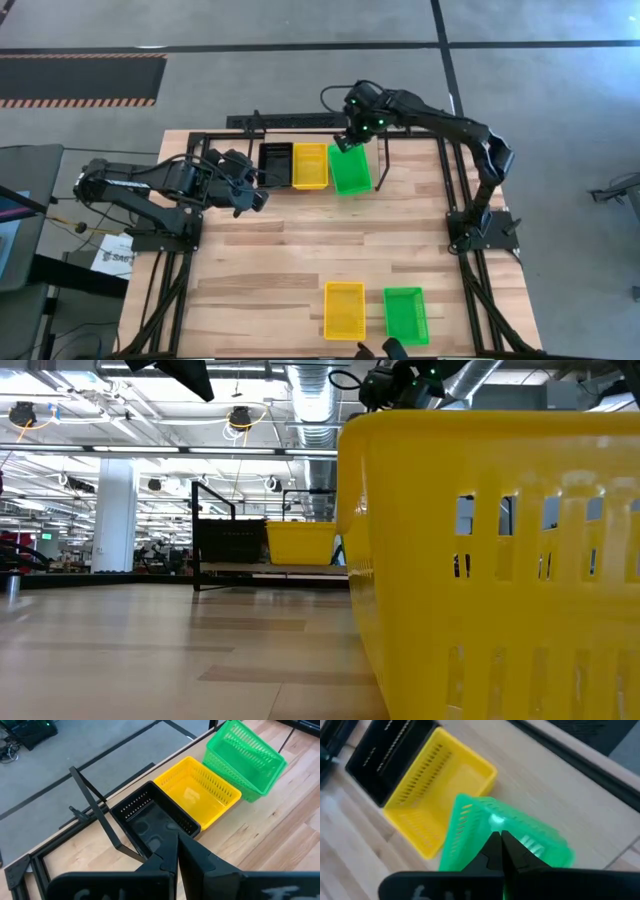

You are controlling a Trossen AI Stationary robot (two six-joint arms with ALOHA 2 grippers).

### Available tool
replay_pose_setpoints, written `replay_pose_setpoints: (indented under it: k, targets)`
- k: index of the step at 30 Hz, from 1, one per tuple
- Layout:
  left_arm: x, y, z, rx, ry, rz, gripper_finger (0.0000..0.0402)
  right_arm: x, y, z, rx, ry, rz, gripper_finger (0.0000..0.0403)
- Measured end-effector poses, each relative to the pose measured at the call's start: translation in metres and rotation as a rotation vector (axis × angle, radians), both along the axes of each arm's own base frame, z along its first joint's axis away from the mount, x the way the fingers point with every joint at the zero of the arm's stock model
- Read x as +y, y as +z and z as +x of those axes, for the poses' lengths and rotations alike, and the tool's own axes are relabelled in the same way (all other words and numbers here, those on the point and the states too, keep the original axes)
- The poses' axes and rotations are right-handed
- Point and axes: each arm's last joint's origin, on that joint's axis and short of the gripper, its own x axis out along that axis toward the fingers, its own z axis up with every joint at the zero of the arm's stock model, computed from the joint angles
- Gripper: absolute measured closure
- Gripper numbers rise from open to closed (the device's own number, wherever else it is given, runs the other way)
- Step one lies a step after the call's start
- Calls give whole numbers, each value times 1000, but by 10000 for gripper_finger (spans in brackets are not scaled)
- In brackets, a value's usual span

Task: Stack baskets on shelf by color
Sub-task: Stack the top green bin on top of the stacked green bins on the shelf

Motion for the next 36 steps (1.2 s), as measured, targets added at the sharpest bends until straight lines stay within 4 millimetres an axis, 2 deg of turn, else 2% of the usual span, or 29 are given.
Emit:
replay_pose_setpoints:
  k: [16,25,33,36]
  targets:
    - [0,0,0,0,0,0,402,-12,-10,2,10,-25,3,402]
    - [0,0,0,-11,10,-7,401,-12,-29,13,60,-9,36,402]
    - [0,0,0,-11,11,-8,402,-12,-24,12,33,-4,17,403]
    - [0,0,0,-12,11,-8,401,-7,-21,9,30,25,70,403]
